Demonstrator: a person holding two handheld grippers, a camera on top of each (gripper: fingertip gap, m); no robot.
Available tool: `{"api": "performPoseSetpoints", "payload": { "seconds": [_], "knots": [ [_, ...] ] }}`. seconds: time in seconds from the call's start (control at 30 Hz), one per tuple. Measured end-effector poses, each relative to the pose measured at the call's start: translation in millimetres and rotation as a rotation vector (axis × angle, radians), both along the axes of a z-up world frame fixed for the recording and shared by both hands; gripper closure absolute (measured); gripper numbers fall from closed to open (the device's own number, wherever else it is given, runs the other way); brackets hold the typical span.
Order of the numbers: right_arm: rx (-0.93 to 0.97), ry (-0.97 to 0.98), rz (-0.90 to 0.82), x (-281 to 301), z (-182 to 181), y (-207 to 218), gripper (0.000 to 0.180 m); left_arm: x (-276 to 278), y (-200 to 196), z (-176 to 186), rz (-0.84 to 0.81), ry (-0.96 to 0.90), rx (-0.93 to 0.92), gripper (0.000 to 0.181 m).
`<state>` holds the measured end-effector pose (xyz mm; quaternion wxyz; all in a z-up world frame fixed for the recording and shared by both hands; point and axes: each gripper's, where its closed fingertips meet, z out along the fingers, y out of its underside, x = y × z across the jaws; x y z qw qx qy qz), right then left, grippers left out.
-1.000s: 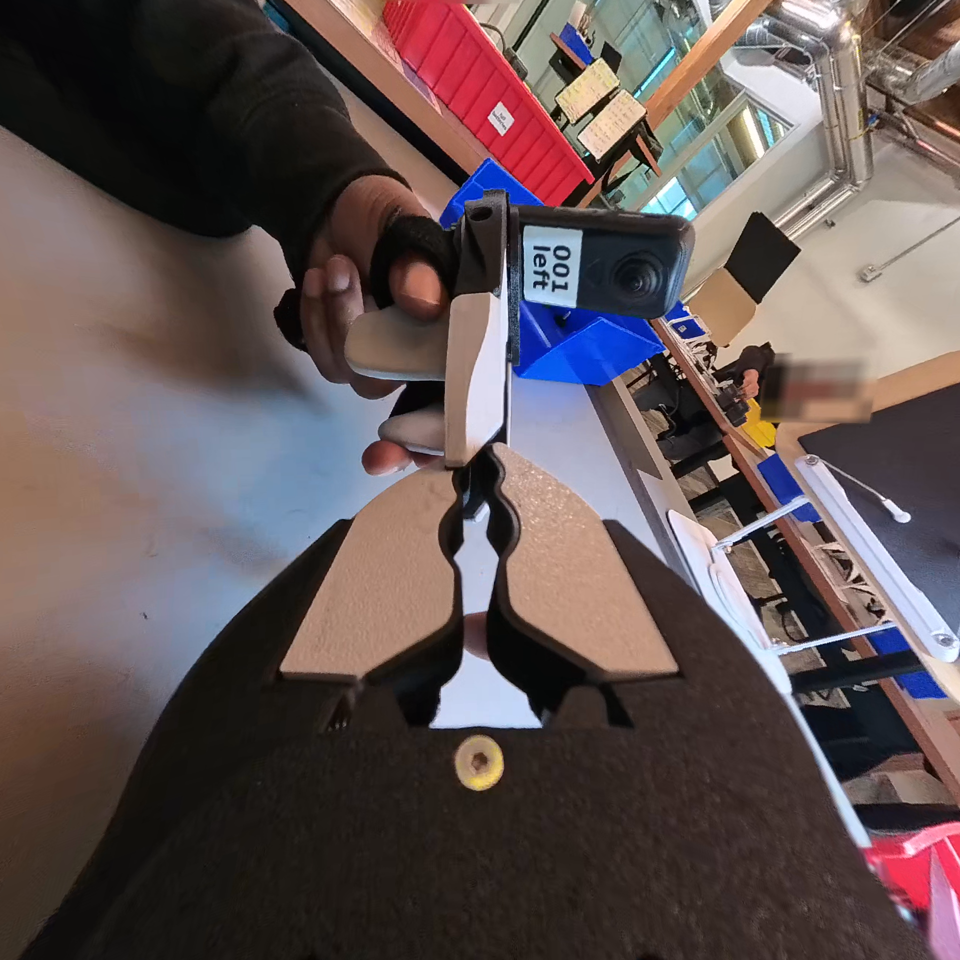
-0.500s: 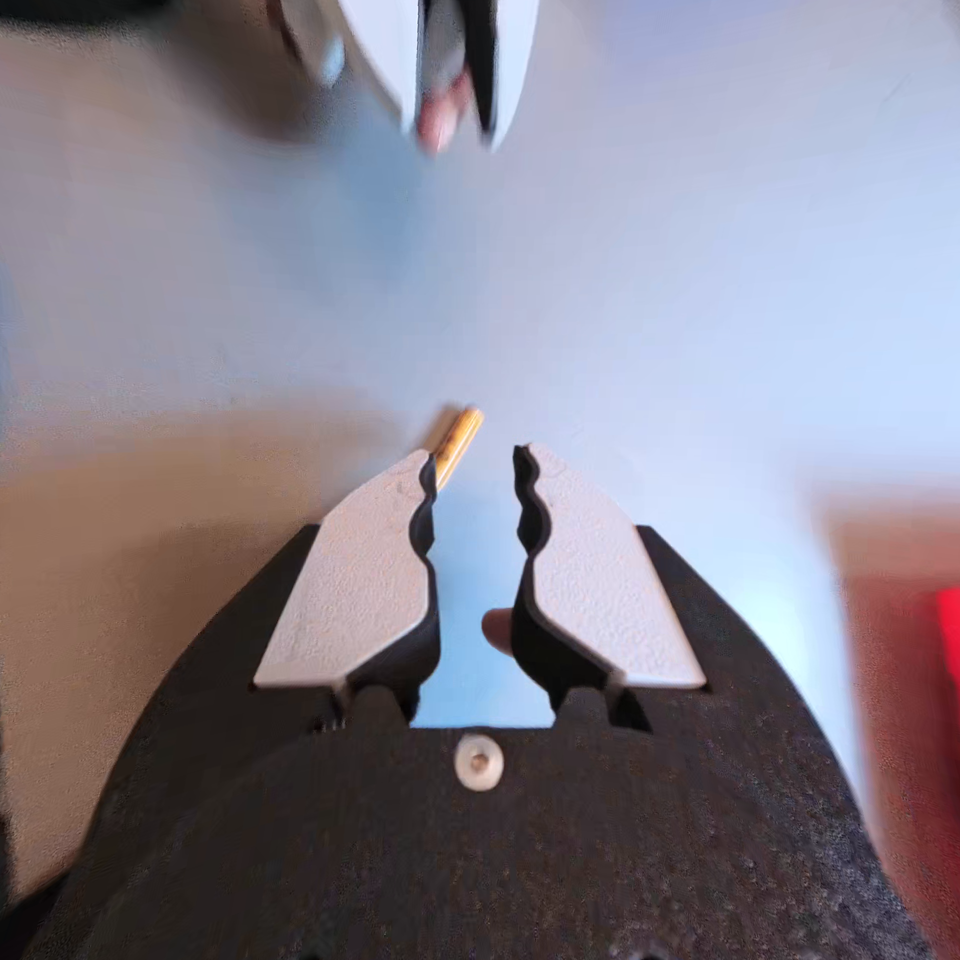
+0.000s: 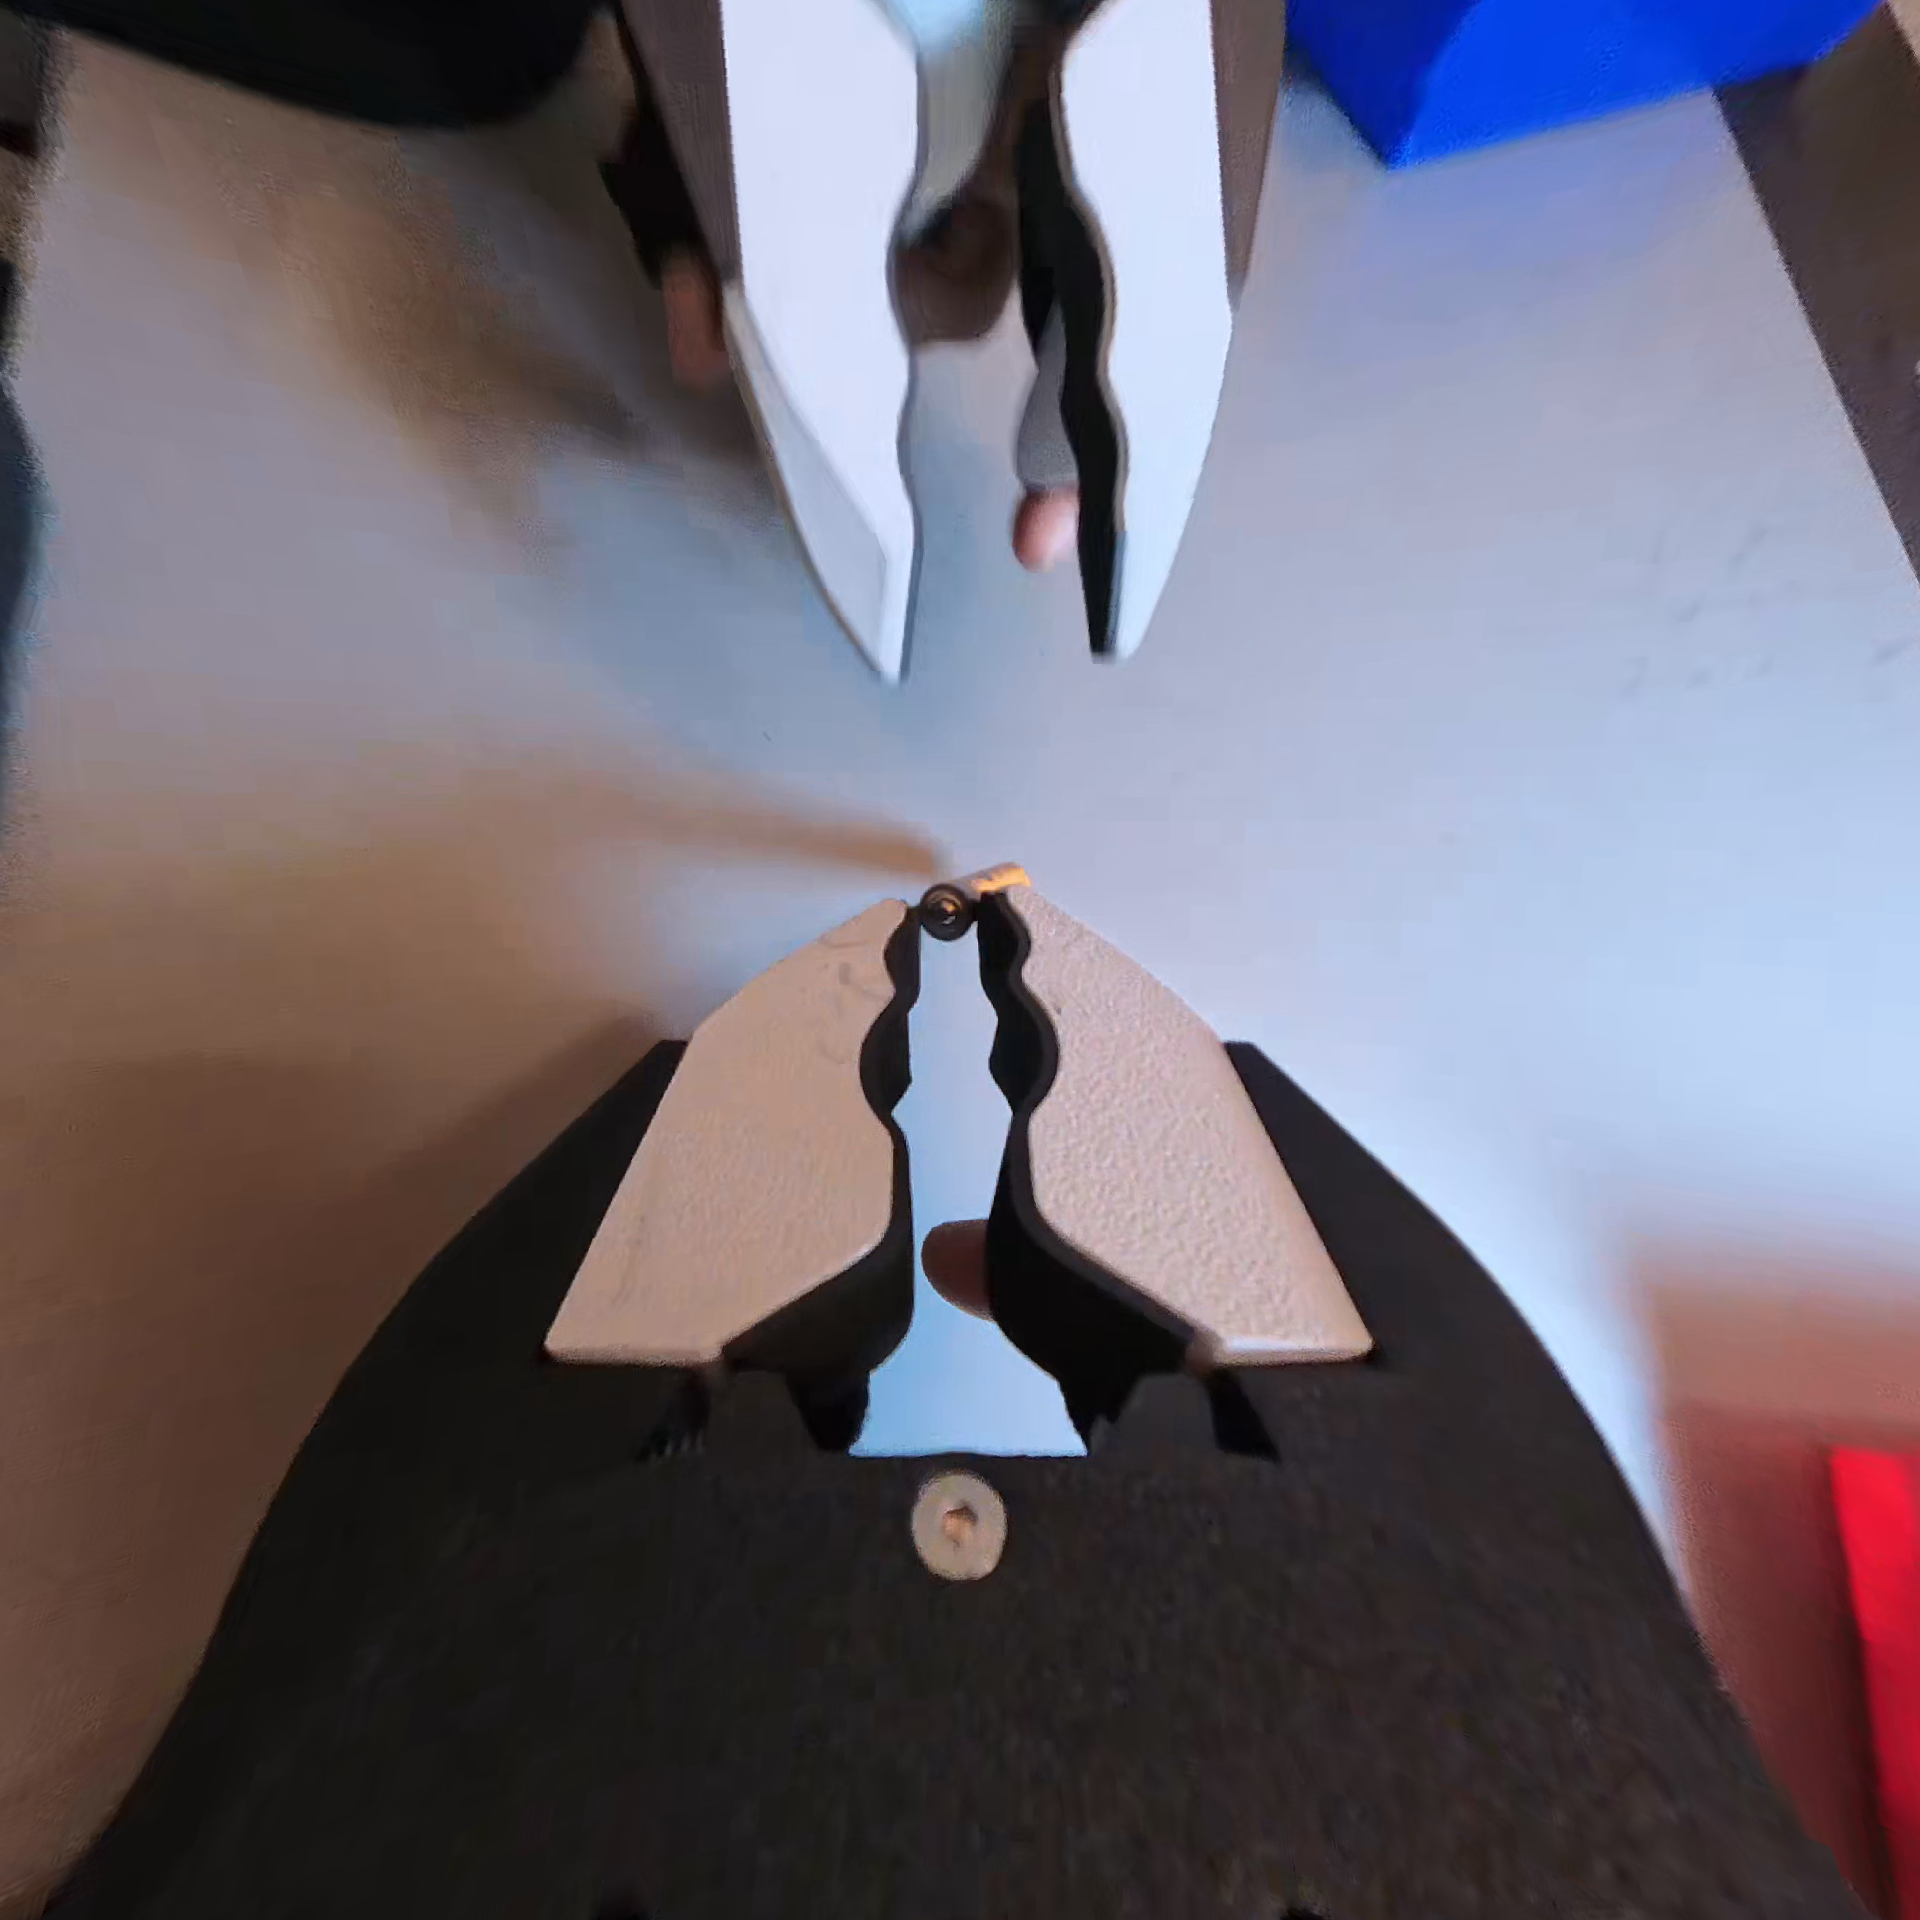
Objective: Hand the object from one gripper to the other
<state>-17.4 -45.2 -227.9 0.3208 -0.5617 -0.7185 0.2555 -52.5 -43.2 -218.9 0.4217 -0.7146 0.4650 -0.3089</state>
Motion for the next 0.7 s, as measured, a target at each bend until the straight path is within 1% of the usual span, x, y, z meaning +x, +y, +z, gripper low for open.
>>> {"api": "performPoseSetpoints", "payload": {
  "seconds": [0.07, 0.17, 0.2, 0.27, 0.33, 0.4, 0.47, 0.5, 0.57, 0.63, 0.7],
  "knots": [
    [-0.059, 0.071, 0.037, -7, 9, -10, 0.169, 5, -6, -7, -0.038, 0.081, 0.095, 0.14],
    [-0.143, 0.149, 0.083, -15, 19, -22, 0.169, 16, -12, -12, -0.072, 0.132, 0.168, 0.142],
    [-0.168, 0.163, 0.091, -17, 21, -24, 0.169, 19, -13, -12, -0.078, 0.138, 0.191, 0.147],
    [-0.179, 0.189, 0.083, -19, 24, -23, 0.169, 21, -17, -9, -0.099, 0.147, 0.237, 0.167],
    [-0.202, 0.268, 0.073, -21, 34, -21, 0.168, 22, -16, -1, -0.086, 0.114, 0.258, 0.17],
    [-0.245, 0.356, 0.048, -23, 48, -15, 0.161, 20, -15, 14, -0.068, -0.001, 0.212, 0.17],
    [-0.281, 0.404, 0.02, -23, 56, -9, 0.156, 16, -13, 31, -0.046, -0.162, 0.106, 0.17],
    [-0.256, 0.439, 0.0, -23, 60, -3, 0.156, 14, -12, 39, -0.041, -0.25, 0.03, 0.17],
    [-0.136, 0.507, -0.019, -25, 68, 2, 0.156, 10, -10, 54, -0.033, -0.422, -0.126, 0.17],
    [-0.009, 0.548, -0.006, -29, 73, -1, 0.155, 8, -9, 68, -0.035, -0.59, -0.275, 0.17],
    [0.133, 0.582, -0.031, -34, 79, -2, 0.153, 4, -4, 78, -0.02, -0.738, -0.406, 0.17]
  ]
}}
